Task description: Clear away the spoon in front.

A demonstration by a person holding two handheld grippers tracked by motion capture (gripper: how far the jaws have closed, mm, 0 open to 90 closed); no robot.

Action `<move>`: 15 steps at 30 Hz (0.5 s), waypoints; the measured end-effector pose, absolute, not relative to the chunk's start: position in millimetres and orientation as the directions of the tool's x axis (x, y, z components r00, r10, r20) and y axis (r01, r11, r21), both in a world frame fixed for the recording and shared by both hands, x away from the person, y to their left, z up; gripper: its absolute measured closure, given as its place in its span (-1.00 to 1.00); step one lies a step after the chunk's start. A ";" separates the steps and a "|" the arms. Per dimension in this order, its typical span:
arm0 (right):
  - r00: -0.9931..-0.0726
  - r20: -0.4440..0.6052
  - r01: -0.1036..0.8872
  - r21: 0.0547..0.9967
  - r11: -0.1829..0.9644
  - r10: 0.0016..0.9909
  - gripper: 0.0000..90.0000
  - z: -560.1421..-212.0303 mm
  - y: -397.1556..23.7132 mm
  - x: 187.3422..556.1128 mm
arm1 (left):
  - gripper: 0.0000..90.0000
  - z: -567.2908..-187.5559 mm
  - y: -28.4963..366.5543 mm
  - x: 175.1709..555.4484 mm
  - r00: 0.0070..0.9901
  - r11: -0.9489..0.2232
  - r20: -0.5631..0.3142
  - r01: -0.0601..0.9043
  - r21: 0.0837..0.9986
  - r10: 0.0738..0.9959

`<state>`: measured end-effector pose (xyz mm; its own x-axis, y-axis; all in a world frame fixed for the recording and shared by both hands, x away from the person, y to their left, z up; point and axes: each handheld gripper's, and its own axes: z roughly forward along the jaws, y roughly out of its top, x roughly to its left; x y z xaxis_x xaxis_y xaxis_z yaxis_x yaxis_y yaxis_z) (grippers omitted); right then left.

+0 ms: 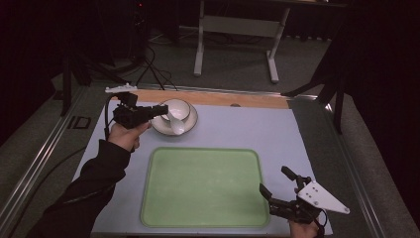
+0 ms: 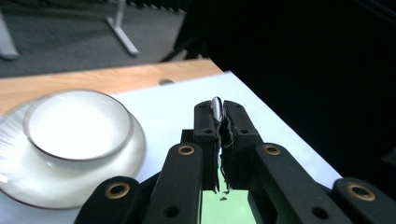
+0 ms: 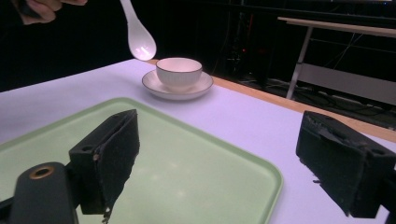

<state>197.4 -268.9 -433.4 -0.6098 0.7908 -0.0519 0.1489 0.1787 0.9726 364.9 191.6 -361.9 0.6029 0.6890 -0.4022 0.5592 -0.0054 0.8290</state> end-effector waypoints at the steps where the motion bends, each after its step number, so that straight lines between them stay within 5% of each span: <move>1: -0.610 -0.052 0.149 0.973 0.179 0.791 -0.71 -433.4 -268.9 197.4 | 0.90 -361.9 191.6 364.9 0.603 -0.005 -0.402 0.559 0.829 0.689; 15: -0.612 -0.056 0.150 0.971 0.186 0.789 -0.71 -434.2 -267.8 198.3 | 0.90 -371.7 164.2 331.1 0.686 -0.187 -0.394 0.608 0.771 0.612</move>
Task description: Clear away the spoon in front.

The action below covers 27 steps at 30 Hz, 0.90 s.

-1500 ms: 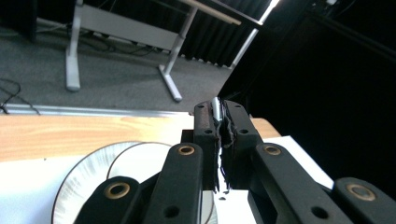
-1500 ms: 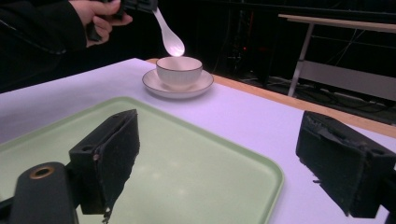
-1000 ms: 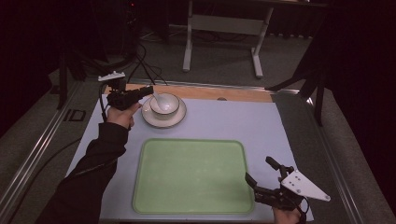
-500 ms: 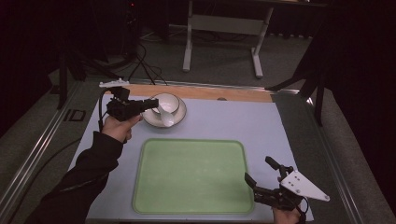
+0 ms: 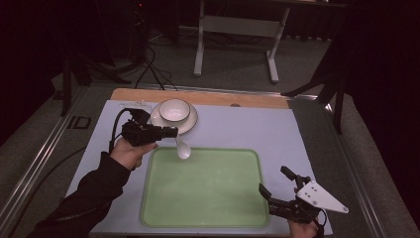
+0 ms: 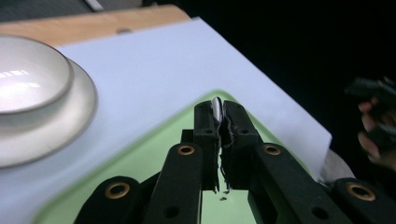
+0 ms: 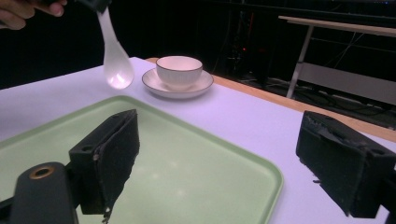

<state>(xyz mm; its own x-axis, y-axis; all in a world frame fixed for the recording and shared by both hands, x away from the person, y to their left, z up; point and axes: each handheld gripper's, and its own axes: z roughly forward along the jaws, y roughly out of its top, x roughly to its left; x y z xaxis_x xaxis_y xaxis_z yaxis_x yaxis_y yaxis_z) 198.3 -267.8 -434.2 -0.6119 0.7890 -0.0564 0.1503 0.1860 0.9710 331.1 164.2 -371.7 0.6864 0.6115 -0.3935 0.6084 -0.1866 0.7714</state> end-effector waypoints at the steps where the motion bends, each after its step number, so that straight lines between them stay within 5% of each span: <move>1: -0.612 -0.058 0.150 0.971 0.187 0.788 -0.71 -434.2 -267.6 198.2 | 0.90 -372.8 162.4 328.9 0.688 -0.193 -0.395 0.612 0.767 0.609; 27: -0.626 -0.052 0.161 0.968 0.194 0.778 -0.70 -435.9 -265.3 200.6 | 0.89 -413.5 114.7 308.5 0.712 -0.471 -0.530 0.702 0.535 0.459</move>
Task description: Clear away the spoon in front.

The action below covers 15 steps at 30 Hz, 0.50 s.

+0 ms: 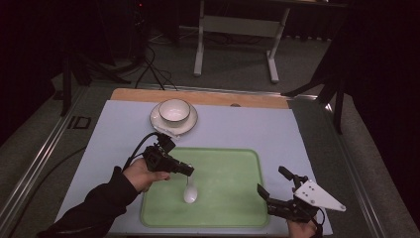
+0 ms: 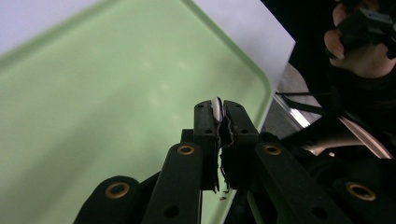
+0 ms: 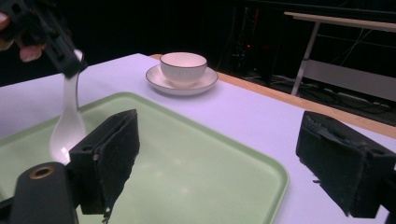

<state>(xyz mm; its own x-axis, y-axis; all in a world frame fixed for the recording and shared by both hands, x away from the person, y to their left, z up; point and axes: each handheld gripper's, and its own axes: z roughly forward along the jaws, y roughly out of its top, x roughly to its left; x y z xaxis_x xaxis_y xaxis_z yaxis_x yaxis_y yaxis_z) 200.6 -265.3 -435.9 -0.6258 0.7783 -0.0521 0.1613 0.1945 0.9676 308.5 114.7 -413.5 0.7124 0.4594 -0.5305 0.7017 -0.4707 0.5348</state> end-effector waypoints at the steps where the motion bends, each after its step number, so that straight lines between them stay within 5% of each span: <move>1: -0.626 -0.049 0.164 0.967 0.193 0.779 -0.70 -436.1 -265.4 200.7 | 0.89 -416.4 113.9 308.8 0.710 -0.477 -0.538 0.704 0.527 0.455; 15: -0.630 -0.050 0.168 0.965 0.199 0.775 -0.70 -436.5 -265.6 201.8 | 0.88 -446.8 106.2 316.4 0.685 -0.474 -0.574 0.727 0.497 0.448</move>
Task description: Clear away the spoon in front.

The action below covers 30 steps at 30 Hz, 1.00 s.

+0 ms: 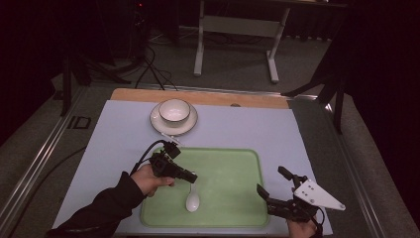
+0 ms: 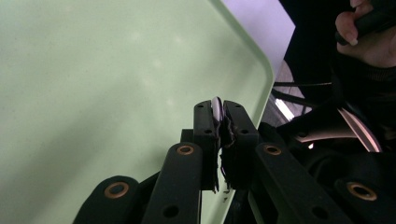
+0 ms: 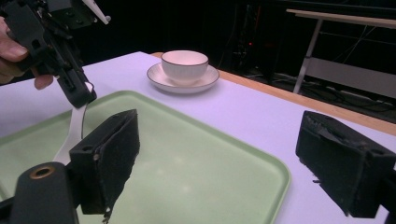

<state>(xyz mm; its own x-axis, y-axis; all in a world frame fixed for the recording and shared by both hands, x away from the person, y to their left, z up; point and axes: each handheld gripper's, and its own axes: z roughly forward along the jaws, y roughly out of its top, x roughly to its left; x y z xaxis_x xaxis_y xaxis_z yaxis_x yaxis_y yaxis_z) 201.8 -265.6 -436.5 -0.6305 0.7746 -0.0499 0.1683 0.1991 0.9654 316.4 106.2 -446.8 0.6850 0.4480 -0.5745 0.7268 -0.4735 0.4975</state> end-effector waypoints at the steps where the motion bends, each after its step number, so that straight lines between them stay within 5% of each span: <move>1: -0.630 -0.050 0.169 0.965 0.200 0.775 -0.70 -436.6 -265.6 201.8 | 0.88 -447.9 106.4 317.0 0.684 -0.465 -0.575 0.728 0.504 0.449; 30: -0.650 -0.043 0.179 0.962 0.207 0.759 -0.70 -437.6 -263.1 202.5 | 0.49 -509.6 119.2 340.3 0.690 -0.314 -0.483 0.697 0.644 0.539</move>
